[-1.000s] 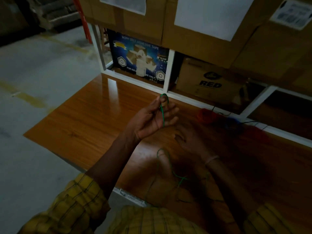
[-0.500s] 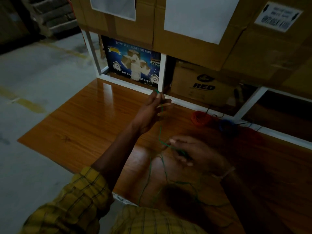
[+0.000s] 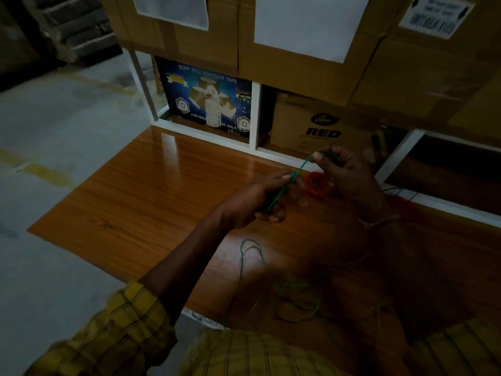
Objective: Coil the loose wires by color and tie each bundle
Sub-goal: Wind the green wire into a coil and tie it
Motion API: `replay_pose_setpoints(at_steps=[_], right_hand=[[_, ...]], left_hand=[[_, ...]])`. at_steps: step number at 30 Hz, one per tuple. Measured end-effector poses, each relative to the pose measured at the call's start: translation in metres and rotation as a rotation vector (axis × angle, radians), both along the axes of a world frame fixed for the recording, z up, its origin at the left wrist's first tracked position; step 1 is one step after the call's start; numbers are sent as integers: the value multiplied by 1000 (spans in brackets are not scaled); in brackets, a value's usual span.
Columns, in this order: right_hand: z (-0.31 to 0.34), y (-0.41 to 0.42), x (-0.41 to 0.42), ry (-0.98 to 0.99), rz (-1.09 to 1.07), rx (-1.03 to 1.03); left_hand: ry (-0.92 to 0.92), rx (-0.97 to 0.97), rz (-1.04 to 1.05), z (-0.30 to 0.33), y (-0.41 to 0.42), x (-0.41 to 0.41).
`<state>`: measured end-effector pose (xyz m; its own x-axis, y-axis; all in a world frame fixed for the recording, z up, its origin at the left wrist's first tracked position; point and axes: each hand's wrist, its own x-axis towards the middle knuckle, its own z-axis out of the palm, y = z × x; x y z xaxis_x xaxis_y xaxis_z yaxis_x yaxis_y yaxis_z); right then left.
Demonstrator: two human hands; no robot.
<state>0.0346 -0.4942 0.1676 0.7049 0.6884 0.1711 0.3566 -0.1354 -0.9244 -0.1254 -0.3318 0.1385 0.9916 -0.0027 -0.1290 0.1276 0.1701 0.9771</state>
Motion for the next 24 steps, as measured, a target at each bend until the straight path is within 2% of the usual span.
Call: replay_pose_setpoints(at_steps=[3,7,11,14,16,19,22,24], right_hand=[[-16,2,-4,-77,-92,-26],[-31,-6,-23,-80,-48,-135],[-37,-13,-60,38,88,-364],[-43,-18,-80,85,216,-432],[-41,-20,-84,-9,318,-507],[-26,-26,-82,-132,474,-599],[-12,-40,-73,-13,623,-515],[-4,-49,-65,75,634,-387]], left_hand=[[-32,-195,-121,-2,1,0],[-103,-479,-243,2,-1,-2],[-182,-668,-122,10,-3,4],[-177,-782,-29,8,-5,13],[-149,-718,47,5,-9,17],[-100,-509,188,4,-17,19],[-43,-194,359,-2,-12,21],[-22,-4,388,-5,-6,21]])
